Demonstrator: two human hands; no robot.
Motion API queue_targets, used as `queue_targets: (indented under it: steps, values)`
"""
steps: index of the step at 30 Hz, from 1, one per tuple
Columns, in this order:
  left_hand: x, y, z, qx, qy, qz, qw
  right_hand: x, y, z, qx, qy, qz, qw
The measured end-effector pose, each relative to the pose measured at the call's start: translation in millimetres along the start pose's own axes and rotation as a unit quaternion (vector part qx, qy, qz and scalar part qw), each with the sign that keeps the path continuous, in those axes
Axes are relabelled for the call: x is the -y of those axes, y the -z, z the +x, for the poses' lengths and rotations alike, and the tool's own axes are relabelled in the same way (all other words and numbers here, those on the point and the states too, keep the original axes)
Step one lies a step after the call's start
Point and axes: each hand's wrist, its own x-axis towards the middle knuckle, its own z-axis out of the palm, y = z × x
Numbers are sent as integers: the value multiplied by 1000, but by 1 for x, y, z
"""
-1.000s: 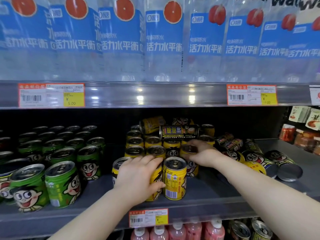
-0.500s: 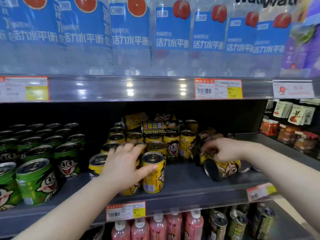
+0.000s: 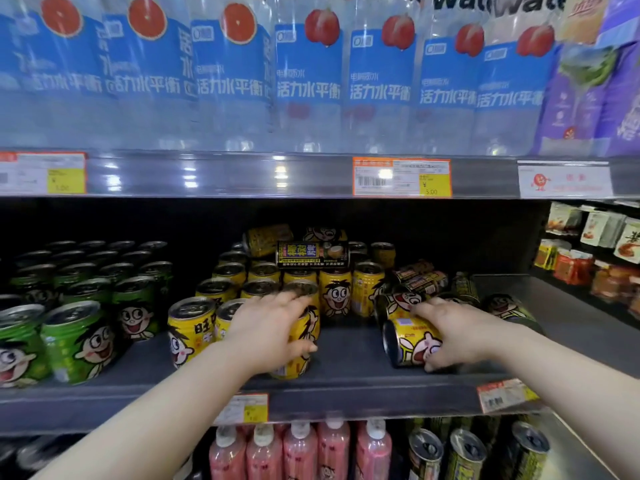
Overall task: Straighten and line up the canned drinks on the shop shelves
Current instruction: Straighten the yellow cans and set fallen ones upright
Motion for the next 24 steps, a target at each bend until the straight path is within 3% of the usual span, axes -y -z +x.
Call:
queue_targets:
  steps: [6,16,19,22,24]
  values:
    - [-1,1,0,9,8,-6,1000,34,10,8,-14,66,123,990]
    - [2,-2,2,5,0,10,1000,96,11,30,-55,132,307,941]
    - [5,-3,1,4,-18,14,1000,80,11,32,-55,106,363,924]
    - [5,-3,1,-9,-27,6,1000,44,11,45,-141,-9,257,956]
    - [5,-5,1,-12,-27,-3,1000,24,7,50,-117,-88,108,983]
